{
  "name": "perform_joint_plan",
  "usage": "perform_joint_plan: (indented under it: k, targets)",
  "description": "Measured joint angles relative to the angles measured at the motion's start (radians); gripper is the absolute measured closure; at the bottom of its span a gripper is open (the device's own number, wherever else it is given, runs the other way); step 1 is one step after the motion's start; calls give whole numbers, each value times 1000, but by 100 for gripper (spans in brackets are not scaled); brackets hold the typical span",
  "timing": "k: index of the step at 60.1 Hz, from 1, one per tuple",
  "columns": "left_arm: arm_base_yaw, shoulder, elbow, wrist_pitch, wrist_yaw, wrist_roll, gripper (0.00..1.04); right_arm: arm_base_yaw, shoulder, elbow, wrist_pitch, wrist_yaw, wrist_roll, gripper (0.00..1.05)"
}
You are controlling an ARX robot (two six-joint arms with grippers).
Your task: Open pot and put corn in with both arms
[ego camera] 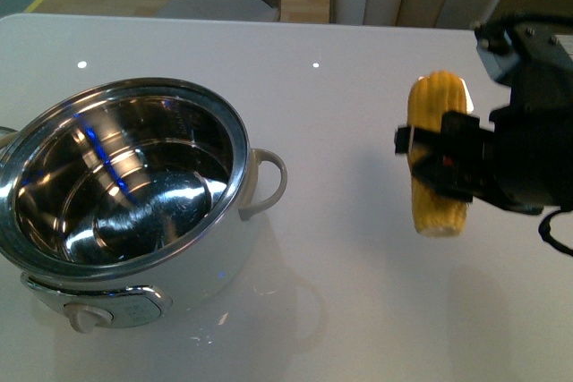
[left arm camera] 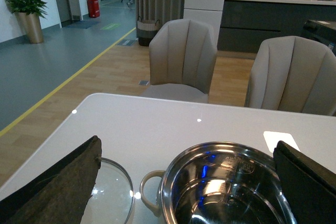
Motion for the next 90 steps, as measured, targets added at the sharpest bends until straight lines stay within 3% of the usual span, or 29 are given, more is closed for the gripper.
perform_joint_plan:
  k: [24,43,90]
  targets:
    - [0,0,0,0,0,0,7,208,53,274,-30,-133,212,89]
    - [0,0,0,0,0,0,7,237,188,376,-21,-185,334,89]
    - [0,0,0,0,0,0,7,310,439,532,-100,-280,389,90]
